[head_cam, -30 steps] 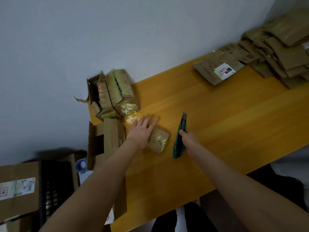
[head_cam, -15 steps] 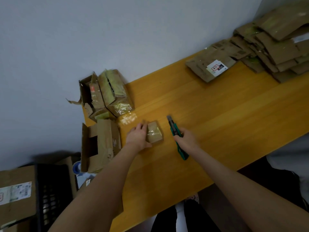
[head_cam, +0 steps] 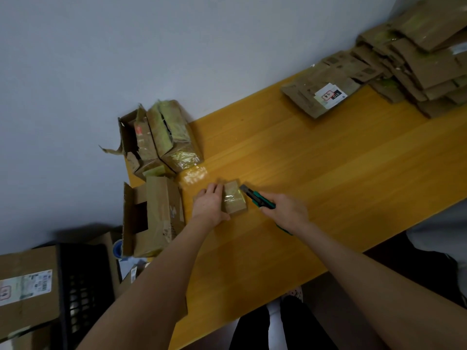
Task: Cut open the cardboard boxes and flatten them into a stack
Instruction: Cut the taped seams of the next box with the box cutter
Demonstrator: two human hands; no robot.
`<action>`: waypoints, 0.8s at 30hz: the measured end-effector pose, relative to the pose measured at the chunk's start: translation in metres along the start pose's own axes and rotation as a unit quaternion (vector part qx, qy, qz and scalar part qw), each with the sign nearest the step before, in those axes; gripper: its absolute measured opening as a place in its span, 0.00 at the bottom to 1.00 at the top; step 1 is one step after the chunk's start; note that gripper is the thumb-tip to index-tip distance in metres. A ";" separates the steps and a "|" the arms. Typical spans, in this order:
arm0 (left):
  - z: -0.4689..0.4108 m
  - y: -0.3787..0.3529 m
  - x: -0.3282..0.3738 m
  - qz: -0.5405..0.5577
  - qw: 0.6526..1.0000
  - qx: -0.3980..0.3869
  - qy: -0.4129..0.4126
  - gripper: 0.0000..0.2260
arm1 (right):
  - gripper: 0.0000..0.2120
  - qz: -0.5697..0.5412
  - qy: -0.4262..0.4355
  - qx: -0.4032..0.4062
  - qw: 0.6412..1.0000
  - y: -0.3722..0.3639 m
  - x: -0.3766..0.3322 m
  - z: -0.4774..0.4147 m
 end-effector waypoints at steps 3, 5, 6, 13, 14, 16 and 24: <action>-0.001 0.000 0.000 0.005 1.000 0.000 0.000 0.44 | 0.22 0.000 0.006 -0.007 1.000 0.000 0.001 -0.002; -0.001 0.000 0.000 0.001 1.000 0.002 -0.002 0.44 | 0.23 -0.018 0.014 -0.023 0.999 0.001 0.000 -0.004; -0.001 -0.001 -0.001 -0.001 1.000 0.003 -0.004 0.44 | 0.23 -0.024 0.020 -0.030 0.999 0.002 -0.001 -0.006; -0.001 -0.003 -0.003 -0.006 1.000 0.007 -0.002 0.45 | 0.24 -0.021 0.047 -0.075 0.996 0.004 0.005 -0.008; -0.001 -0.003 -0.003 -0.006 1.000 0.008 -0.001 0.45 | 0.24 -0.020 0.049 -0.078 0.996 0.004 0.006 -0.007; -0.001 -0.003 -0.003 -0.006 1.000 0.006 -0.001 0.45 | 0.24 -0.019 0.046 -0.087 0.995 0.004 0.007 -0.006; -0.001 -0.002 -0.004 0.004 1.000 0.003 0.000 0.46 | 0.24 -0.003 0.032 -0.108 0.994 0.005 0.018 0.001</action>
Point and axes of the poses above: each hand's wrist, its own z-axis away from the middle knuckle, its own y-axis out of the back of the hand, x = y × z, the point moved 3 cm from there along -z, towards the middle knuckle, and after that the axes turned 13 degrees about -y, right-handed, at the moved point
